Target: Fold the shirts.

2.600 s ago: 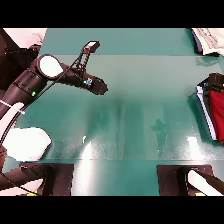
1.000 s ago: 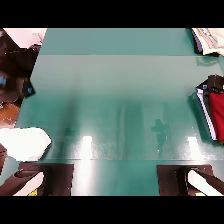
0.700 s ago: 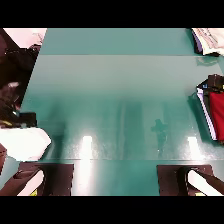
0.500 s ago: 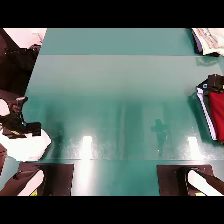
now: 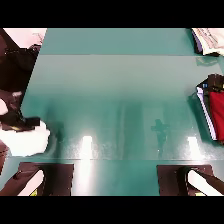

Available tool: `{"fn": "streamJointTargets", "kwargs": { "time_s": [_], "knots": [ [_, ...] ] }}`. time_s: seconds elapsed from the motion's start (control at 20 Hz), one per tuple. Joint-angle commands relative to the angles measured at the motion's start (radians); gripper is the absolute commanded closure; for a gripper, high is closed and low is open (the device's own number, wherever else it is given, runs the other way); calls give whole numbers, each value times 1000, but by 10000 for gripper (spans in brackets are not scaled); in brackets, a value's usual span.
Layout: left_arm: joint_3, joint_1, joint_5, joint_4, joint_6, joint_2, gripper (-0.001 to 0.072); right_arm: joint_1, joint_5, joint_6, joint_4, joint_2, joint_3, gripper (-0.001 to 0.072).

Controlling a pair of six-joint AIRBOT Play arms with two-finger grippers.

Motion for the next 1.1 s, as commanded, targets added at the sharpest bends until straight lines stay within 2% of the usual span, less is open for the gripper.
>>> {"fn": "streamJointTargets", "kwargs": {
  "time_s": [0.0,0.1,0.15,0.2,0.35,0.5,0.7,0.8,0.9,0.95,1.0,1.05],
  "knots": [
    [304,0,-53,-215,52,1,681,0,-16,1,8,1,19,691],
    [514,-13,-95,-477,122,0,681,0,-28,1,8,0,59,691],
    [617,-47,-98,-565,138,-2,681,0,-33,1,8,0,82,691],
    [701,-93,-90,-589,137,-3,682,0,-37,1,7,0,106,691],
    [886,-270,-59,-580,98,-39,682,0,-63,1,8,0,158,691],
    [985,-431,-50,-581,85,-159,682,0,-83,1,8,0,188,691],
    [1012,-621,-55,-581,151,-390,681,0,-67,1,8,0,189,691],
    [1012,-681,-60,-579,226,-510,681,0,-56,1,7,1,189,691],
    [1012,-698,-23,-580,257,-610,680,0,-49,1,7,0,189,691],
    [1012,-698,1,-577,266,-647,626,0,-48,1,7,0,189,691],
    [1012,-695,26,-567,272,-676,284,0,-42,1,7,0,189,691],
    [1013,-689,42,-548,272,-689,-13,0,-35,1,7,0,189,691]
  ]
}}
